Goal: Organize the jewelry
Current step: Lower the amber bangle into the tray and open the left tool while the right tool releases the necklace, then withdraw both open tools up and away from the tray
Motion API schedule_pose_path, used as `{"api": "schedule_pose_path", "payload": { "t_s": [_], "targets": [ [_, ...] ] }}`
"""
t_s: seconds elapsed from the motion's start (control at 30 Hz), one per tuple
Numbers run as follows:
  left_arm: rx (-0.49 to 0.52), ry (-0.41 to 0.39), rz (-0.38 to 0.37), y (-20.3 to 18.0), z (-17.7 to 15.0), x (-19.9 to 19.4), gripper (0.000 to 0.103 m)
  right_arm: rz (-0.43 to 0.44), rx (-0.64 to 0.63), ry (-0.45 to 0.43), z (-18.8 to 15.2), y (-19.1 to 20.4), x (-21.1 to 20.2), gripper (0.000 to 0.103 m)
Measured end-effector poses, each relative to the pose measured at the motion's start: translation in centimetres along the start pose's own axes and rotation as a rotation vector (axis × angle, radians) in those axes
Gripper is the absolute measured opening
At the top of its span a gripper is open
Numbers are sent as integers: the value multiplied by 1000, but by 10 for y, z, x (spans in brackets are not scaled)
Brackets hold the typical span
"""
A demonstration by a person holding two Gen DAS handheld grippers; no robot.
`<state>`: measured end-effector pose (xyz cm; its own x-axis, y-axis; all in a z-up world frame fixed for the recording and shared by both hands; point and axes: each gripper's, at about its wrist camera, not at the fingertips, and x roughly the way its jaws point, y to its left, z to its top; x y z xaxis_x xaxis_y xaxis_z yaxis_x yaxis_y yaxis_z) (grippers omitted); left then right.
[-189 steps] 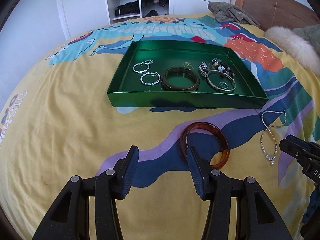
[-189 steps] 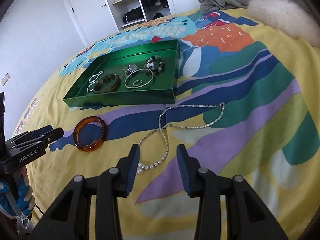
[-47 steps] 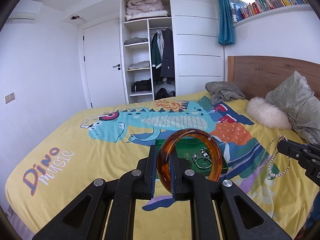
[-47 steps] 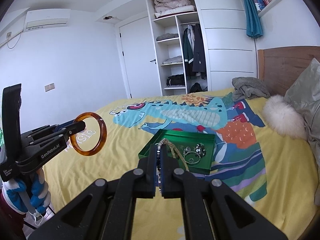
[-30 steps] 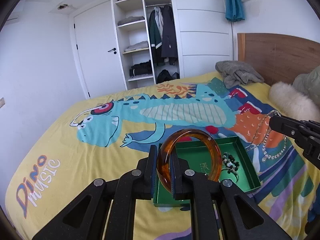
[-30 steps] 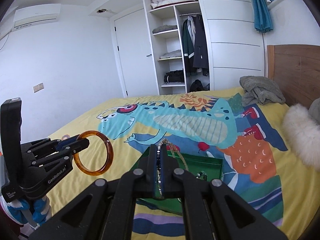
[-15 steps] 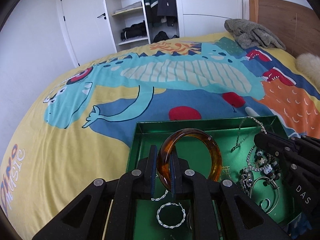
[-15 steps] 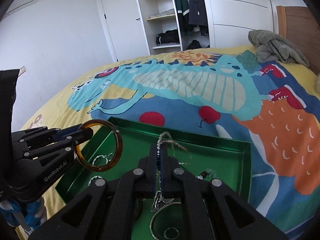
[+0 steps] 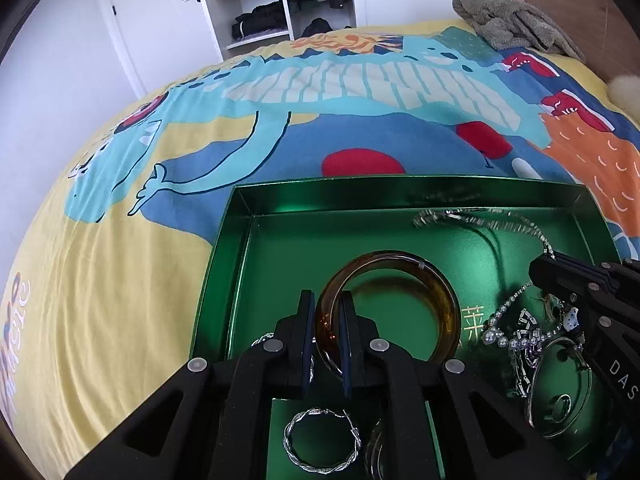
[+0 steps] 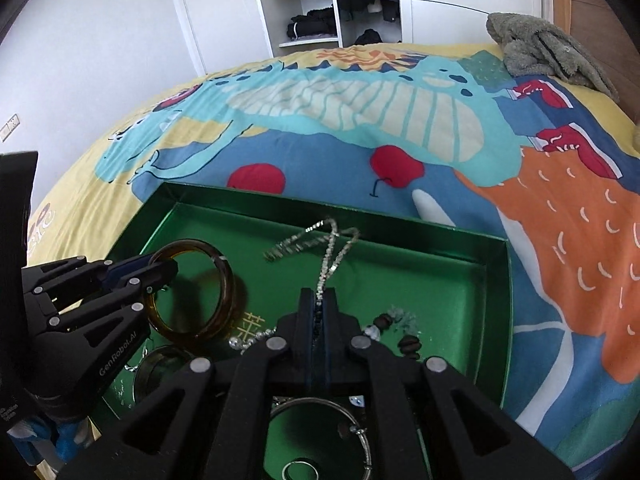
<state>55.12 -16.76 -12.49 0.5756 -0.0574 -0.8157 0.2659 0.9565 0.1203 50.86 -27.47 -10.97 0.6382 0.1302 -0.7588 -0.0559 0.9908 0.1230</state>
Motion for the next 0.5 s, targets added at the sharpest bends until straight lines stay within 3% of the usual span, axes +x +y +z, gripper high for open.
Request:
{"api": "schedule_pose_path", "payload": {
  "t_s": [0.13,0.2,0.27,0.33,0.37,0.43,0.5],
  "targets": [
    [-10,1,2,2,0,-1,12,-24,23,31,-5,-7,3,5],
    [-5,-6,4,2,0,-4,18,-29,27,35,-7,-9,-1,5],
    [-4,-20,6,2,0,-11,32,-33,25,32,-8,-9,-5,7],
    [-4,-33,6,3,-1,-19,35,-30,31,20,-11,-10,-14,8],
    [-3,-35,3,4,-1,-23,39,-33,35,14,-11,-10,-18,10],
    [-3,-45,4,5,-3,-34,42,-33,43,1,-13,-11,-29,26],
    [1,-64,5,6,-6,-50,43,-32,47,-20,-17,-10,-44,29]
  ]
}}
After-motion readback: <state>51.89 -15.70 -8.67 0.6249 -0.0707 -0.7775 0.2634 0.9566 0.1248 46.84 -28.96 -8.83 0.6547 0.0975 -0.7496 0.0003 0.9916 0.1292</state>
